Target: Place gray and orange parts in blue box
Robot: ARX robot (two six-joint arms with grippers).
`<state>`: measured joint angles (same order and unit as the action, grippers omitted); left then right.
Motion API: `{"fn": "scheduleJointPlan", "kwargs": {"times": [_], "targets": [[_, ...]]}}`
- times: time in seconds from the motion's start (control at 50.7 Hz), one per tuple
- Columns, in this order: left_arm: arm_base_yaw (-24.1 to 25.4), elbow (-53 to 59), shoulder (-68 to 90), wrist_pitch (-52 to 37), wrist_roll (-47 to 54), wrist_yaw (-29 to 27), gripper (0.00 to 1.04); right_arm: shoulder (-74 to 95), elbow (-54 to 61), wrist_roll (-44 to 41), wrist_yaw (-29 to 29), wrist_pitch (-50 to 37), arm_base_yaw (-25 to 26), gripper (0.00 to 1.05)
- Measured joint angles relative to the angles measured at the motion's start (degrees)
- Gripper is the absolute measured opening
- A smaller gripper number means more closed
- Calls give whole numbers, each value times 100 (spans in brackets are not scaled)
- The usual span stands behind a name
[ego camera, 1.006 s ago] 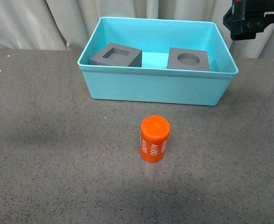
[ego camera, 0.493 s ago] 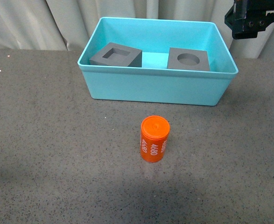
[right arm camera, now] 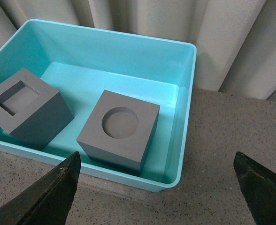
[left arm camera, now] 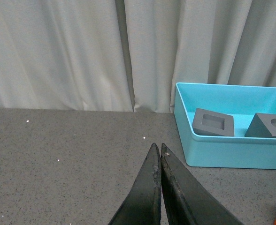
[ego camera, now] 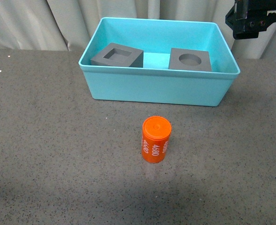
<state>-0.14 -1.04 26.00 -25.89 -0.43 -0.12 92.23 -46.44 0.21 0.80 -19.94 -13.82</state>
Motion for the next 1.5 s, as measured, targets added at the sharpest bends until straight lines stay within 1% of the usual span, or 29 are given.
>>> {"fn": "scheduleJointPlan", "kwargs": {"times": [0.335,0.809,0.888,0.908,1.085,1.164,1.184,1.204,1.243,1.263,1.322,1.342,1.401,1.46,1.5], "targets": [[0,0,-997,964,0,0,4,0,0,0,0,0,0,95],[0,0,-1622,1589,0,2,4,0,0,0,0,0,0,95],[0,0,-2275,2446,0,11,4,0,0,0,0,0,0,95],[0,0,-2393,2520,0,11,4,0,0,0,0,0,0,95],[0,0,-2568,2577,-2,11,4,-4,2,0,0,0,0,95],[0,0,-2568,2577,0,11,21,-2,2,0,0,0,0,95],[0,0,-2568,2577,0,11,25,0,22,-33,114,-81,-13,95],[0,0,-2570,2577,0,11,30,35,142,-197,501,-529,-76,95],[0,0,-2573,2577,0,11,39,122,245,-420,1036,-1161,-184,95],[0,0,-2573,2577,0,11,43,149,232,-481,1088,-1196,-221,95],[0,0,-2573,2577,0,11,55,232,94,-590,935,-916,-345,95],[0,0,-2573,2579,0,11,61,293,7,-599,826,-721,-409,95],[0,0,-2577,2579,0,11,72,448,-175,-597,579,-330,-527,95],[0,0,-2577,2581,0,11,86,667,-466,-595,254,232,-669,95],[0,0,-2577,2581,0,11,93,741,-621,-575,92,551,-732,95]]}}
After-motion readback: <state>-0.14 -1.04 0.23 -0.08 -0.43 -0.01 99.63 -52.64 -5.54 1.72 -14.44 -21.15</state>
